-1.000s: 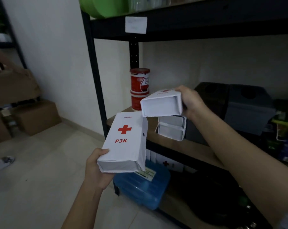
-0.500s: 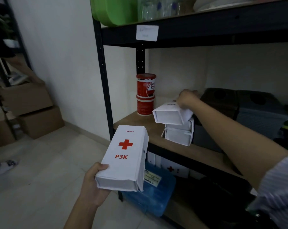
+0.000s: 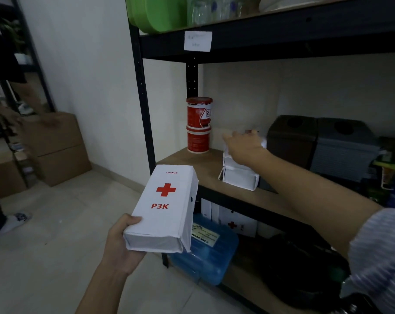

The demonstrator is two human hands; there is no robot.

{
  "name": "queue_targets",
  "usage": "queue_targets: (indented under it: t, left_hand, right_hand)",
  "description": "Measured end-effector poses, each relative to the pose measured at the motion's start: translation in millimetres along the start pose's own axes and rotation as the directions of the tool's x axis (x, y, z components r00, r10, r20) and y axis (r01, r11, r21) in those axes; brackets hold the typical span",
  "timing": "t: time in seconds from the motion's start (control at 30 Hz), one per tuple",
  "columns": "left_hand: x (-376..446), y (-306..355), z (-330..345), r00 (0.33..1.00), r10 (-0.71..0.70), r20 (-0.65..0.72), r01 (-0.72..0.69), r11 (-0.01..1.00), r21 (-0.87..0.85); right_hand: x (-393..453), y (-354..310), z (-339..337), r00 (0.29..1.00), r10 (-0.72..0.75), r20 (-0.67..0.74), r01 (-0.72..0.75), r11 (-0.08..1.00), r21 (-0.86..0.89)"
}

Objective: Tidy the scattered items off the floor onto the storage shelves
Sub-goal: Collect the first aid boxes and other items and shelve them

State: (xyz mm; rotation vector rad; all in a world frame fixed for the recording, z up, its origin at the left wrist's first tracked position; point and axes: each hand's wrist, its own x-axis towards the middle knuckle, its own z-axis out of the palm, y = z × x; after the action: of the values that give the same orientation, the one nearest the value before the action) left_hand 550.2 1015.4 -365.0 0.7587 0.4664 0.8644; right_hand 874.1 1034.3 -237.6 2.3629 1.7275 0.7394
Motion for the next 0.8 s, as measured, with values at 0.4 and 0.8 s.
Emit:
queue_targets:
  t: [0.4,0.8]
  left_hand:
    - [5,-7,25,0.996,-0.083,0.033,0.082,0.996,0.033]
    - [19,-15,71,0.998,0.029,0.053,-0.029,1.0,0.004]
  right_hand:
    - [22,34,24,0.996,0.084,-0.027,-0.061,0.88,0.47]
    - [-105,-12,-45,0.984,0.003,0.178,-0.163,0.412,0.896]
